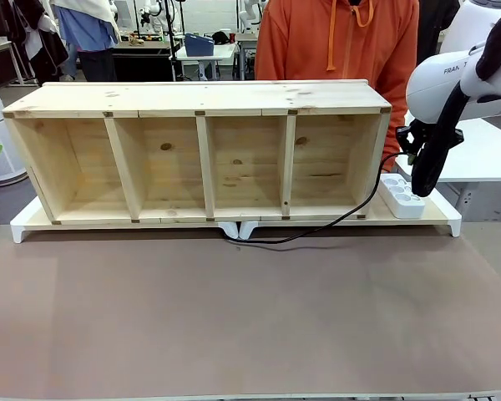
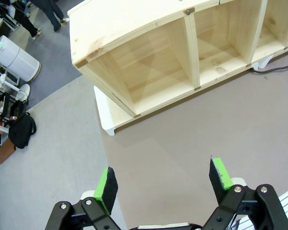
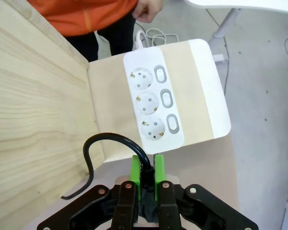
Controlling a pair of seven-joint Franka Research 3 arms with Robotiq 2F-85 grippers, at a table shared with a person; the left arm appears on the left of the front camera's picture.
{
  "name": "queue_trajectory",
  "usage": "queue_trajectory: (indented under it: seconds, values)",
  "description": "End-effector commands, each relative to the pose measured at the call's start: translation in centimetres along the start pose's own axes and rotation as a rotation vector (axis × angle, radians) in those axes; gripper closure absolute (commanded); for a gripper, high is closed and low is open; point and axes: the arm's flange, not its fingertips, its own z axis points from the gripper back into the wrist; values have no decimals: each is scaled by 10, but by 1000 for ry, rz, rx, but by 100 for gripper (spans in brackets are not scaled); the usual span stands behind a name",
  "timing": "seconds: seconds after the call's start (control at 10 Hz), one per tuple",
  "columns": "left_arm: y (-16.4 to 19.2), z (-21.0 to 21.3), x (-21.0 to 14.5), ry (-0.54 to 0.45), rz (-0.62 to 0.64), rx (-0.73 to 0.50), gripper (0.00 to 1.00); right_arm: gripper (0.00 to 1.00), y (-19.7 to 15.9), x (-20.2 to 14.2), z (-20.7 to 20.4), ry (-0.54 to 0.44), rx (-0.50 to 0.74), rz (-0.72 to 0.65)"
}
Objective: Perform cable management.
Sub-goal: Pull the grasped Power Cable to the location of the Power Strip, then release the Power Cable when the human grasps it.
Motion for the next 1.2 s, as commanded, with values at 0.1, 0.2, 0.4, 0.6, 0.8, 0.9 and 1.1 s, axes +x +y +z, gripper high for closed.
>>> queue_trajectory:
  seconds: [0.1,0.2,0.4,0.6,0.8,0.9,1.1]
  values:
    - [0,0,0,0,-1,3,0,86,2,-1,1,0,1,4]
    - [0,0,0,0,-1,3,0,86,2,-1,1,0,1,4]
    - [0,0,0,0,-1,3,0,86,2,-1,1,0,1,4]
    - [0,0,0,0,-1,3,0,86,2,-1,1,0,1,4]
    - [0,0,0,0,-1,3,0,86,2,-1,1,0,1,4]
    - [0,0,0,0,-1,3,0,86,2,-1,1,0,1,4]
    - [0,0,0,0,-1,3,0,86,2,-1,1,0,1,4]
